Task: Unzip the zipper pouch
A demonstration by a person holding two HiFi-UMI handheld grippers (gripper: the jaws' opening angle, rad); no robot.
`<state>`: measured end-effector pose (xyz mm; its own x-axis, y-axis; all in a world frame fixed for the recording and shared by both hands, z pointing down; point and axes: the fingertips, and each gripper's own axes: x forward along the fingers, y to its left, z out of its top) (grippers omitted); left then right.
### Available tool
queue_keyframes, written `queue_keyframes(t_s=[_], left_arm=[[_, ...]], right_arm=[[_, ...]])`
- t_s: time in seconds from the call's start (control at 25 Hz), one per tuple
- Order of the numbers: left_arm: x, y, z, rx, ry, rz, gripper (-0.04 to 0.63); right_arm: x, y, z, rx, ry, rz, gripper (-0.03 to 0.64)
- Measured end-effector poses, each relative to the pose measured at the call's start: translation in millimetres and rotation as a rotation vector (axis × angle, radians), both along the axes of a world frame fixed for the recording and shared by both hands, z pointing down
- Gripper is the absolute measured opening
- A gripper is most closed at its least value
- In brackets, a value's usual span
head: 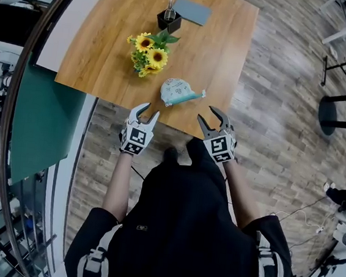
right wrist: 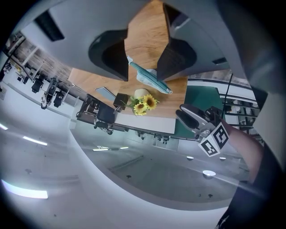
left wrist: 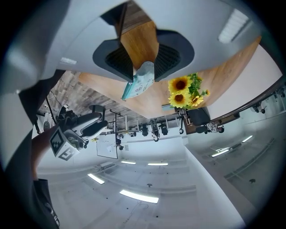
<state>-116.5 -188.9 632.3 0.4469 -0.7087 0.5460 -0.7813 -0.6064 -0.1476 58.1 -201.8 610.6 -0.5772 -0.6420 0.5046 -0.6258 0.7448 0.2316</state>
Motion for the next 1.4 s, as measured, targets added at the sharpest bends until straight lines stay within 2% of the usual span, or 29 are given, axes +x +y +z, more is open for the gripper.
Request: queue_keyframes(t_s=[0.36,0.68,0.88,1.24,1.36,1.4], left_arm=[[7,-9,46,-0.048,-0.176,0.075,0.149],[15,-23,65,-0.001,-0.260,0.151,0.149],[22,-34,83,0.029,-0.367,0.212,0.149],[40,-43,81,0.079,-0.381,0.249,0.142],[44,-47,77,0.088,-0.362,0.252,0.062],[46,-47,76,0.087,-0.351,0.251,0.060]], right_arm=[[19,-13,6,-0.033,0.021,0.020,0.200],[33,-19,7,-0.043,0.041,0.016,0.200],[45,-25,9,-0.041,0.064,0.028,0.199],[59,-28,9,-0.044,0.056,0.062,0.199],[57,-27,10,-0.043,0.053,0.053,0.199],[56,-27,10,-0.041,0.051,0.049,0.199]])
